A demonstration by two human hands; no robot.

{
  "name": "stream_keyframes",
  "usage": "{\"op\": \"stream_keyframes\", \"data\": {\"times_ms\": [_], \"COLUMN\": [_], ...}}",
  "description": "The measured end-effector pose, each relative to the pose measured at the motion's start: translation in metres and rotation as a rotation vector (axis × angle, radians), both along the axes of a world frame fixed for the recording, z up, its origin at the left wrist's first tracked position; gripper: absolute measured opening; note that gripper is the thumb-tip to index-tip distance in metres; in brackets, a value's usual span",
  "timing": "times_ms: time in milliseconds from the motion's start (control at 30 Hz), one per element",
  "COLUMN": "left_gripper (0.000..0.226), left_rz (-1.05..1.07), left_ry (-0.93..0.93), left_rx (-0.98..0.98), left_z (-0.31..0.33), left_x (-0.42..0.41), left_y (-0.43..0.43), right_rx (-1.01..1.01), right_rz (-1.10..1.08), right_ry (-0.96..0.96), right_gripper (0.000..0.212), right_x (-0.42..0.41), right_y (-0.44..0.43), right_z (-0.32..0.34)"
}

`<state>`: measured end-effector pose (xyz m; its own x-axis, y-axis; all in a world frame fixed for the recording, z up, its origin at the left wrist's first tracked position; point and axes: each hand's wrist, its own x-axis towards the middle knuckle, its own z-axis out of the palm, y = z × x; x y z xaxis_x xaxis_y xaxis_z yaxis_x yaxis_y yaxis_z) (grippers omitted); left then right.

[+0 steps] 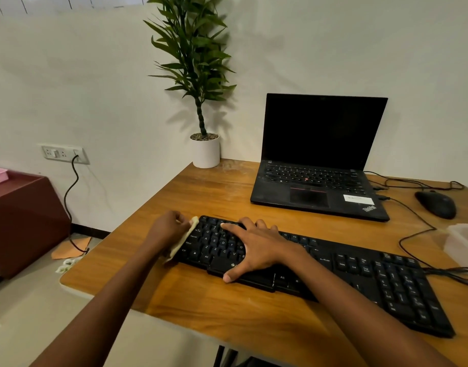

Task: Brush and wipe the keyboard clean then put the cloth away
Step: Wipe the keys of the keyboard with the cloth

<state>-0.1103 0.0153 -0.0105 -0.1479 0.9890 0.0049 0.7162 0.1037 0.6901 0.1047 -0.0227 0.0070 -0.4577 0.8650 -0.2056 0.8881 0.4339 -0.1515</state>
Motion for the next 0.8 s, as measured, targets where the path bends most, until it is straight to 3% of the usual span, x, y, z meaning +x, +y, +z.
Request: {"op": "stream_keyframes", "data": {"times_ms": [167, 267, 433, 600, 800], "left_gripper": [0.017, 0.015, 0.011, 0.016, 0.014], "left_rz": [-0.020, -0.065, -0.037, -0.003, -0.041], "left_ry": [-0.058, -0.112, -0.036, 0.082, -0.002], "left_rx": [-0.035, -0.068, -0.068, -0.010, 0.015], "left_z": [0.001, 0.001, -0.005, 0.000, -0.001], "left_x": [0.009, -0.010, -0.029, -0.004, 0.011], "left_y": [0.035, 0.004, -0.052, -0.010, 0.031], "right_rx": [-0.001, -0.007, -0.008, 0.000, 0.006], "right_rz": [-0.003, -0.001, 0.001, 0.007, 0.009], "right_ry": [-0.008, -0.016, -0.010, -0.011, -0.023], "right_gripper": [0.112, 0.112, 0.113, 0.113, 0.113], "right_x": [0.001, 0.000, 0.000, -0.001, 0.001], "right_y": [0.002, 0.003, 0.002, 0.003, 0.003], "right_z": [-0.001, 0.000, -0.001, -0.001, -0.001]}}
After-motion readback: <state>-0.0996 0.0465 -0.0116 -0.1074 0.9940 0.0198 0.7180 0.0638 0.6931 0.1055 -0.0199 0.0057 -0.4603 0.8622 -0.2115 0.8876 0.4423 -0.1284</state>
